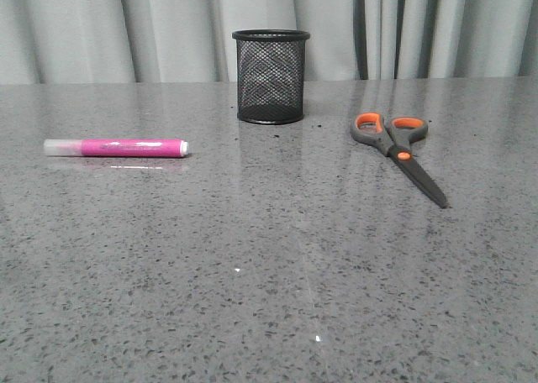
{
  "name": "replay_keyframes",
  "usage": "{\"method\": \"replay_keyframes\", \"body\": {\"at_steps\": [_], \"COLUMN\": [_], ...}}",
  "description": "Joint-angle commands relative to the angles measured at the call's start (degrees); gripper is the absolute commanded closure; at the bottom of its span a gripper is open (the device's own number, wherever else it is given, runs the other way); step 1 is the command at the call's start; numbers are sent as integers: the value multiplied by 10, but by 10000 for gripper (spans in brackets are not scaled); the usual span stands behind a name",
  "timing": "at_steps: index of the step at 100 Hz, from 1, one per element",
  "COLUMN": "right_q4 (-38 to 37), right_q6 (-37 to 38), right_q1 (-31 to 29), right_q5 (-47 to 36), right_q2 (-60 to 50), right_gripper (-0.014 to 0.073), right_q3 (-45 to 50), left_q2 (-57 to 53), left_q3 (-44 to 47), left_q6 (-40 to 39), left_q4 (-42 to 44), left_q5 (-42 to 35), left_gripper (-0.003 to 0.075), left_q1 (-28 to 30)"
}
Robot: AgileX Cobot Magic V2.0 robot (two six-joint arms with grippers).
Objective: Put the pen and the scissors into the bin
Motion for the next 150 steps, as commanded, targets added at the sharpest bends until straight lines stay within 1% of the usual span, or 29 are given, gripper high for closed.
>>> {"method": "replay_keyframes", "body": {"at_steps": [1, 9, 12, 15, 16, 21, 22, 23, 28, 30, 31, 32, 36, 41, 46, 54, 65, 73, 96, 108, 120, 137, 150], "right_q4": [-5, -5, -5, -5, -5, -5, -5, -5, -5, -5, -5, -5, -5, -5, -5, -5, -5, -5, -5, -5, -5, -5, -5], "right_q6": [-21, -51, -55, -56, -56, -57, -57, -57, -57, -57, -57, -57, -57, -57, -57, -57, -62, -68, -81, -83, -87, -89, -91], "right_q1": [-2, 8, 11, 17, 17, 24, 27, 27, 31, 32, 33, 33, 33, 33, 33, 33, 33, 35, 36, 36, 36, 36, 36], "right_q5": [-8, 1, 1, 1, 1, 2, 2, 2, 2, 1, 1, 1, 1, 1, 1, 1, 1, 1, 4, 5, 5, 8, 8], "right_q2": [44, 67, 74, 79, 80, 84, 86, 87, 91, 93, 93, 93, 94, 94, 94, 94, 94, 94, 94, 94, 94, 94, 94], "right_gripper": [658, 636, 613, 573, 573, 482, 456, 456, 341, 312, 284, 258, 206, 172, 172, 172, 172, 172, 172, 172, 172, 172, 172], "right_q3": [-50, -67, -73, -76, -77, -81, -82, -83, -85, -85, -85, -85, -85, -85, -85, -85, -85, -85, -85, -85, -85, -85, -85], "left_q2": [45, 74, 82, 91, 95, 109, 111, 115, 129, 135, 137, 138, 149, 161, 175, 202, 255, 299, 443, 518, 578, 641, 675], "left_q3": [-40, -56, -59, -64, -65, -71, -73, -73, -77, -78, -78, -80, -79, -79, -79, -82, -112, -144, -256, -316, -363, -422, -449], "left_q6": [6, 20, 37, 51, 55, 86, 90, 94, 128, 135, 141, 145, 163, 190, 225, 311, 427, 498, 692, 786, 850, 851, 851], "left_q4": [-7, -19, -30, -45, -49, -77, -86, -91, -124, -138, -143, -152, -177, -202, -226, -268, -316, -324, -324, -319, -310, -254, -239], "left_q5": [-14, -9, -9, -9, -9, -9, -9, -9, -10, -10, -11, -11, -14, -14, -8, 7, 64, 101, 212, 261, 275, 279, 284], "left_gripper": [738, 732, 718, 687, 680, 609, 584, 570, 466, 420, 390, 376, 302, 259, 260, 282, 330, 346, 346, 346, 346, 346, 346], "left_q1": [-4, -4, -4, -4, -4, -4, -4, -4, -4, -4, -4, -4, -4, -4, -4, -7, -7, -7, -7, -28, -62, -106, -120]}}
